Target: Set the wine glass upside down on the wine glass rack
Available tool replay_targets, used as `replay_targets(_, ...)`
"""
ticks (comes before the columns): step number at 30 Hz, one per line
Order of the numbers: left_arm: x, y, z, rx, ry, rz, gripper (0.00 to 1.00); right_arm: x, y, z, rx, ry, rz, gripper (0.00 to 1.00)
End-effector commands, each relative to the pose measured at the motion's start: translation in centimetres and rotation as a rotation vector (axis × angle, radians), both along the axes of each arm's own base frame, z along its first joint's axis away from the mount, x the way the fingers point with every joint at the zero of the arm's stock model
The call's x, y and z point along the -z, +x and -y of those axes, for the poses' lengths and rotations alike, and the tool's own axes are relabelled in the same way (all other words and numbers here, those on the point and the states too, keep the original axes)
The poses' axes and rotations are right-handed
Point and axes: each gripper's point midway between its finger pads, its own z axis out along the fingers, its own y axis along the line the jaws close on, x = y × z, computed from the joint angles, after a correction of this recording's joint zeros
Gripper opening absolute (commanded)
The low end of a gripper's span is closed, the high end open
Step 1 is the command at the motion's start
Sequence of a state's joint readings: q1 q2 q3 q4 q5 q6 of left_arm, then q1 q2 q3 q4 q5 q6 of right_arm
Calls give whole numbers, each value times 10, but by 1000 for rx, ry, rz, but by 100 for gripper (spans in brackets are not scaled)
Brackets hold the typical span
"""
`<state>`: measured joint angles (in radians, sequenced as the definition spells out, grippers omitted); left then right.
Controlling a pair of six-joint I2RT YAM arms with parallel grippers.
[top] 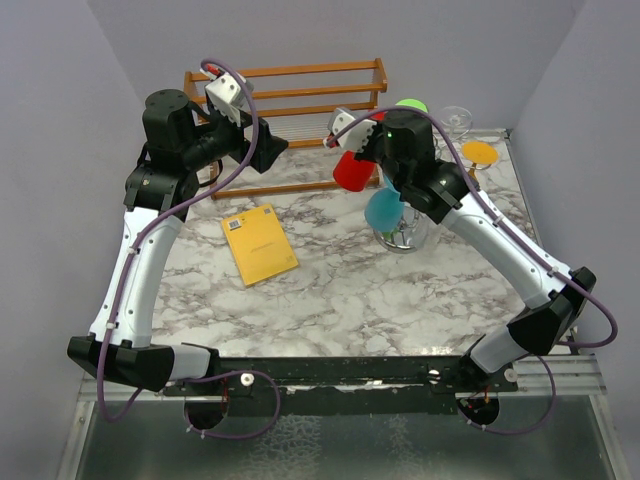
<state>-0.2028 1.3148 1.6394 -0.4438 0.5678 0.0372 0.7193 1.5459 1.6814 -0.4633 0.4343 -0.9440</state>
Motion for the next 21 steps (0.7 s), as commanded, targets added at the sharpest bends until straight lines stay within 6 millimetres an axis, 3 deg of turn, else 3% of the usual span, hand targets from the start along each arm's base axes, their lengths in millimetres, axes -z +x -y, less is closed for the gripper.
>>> replay_targets(1,0,-5,1,26,3,6,91,-30,0,6,47,55,72,1)
replay_targets(21,0,-6,2,35,2,4,91,-7,-10,1,-4,37,-22,1)
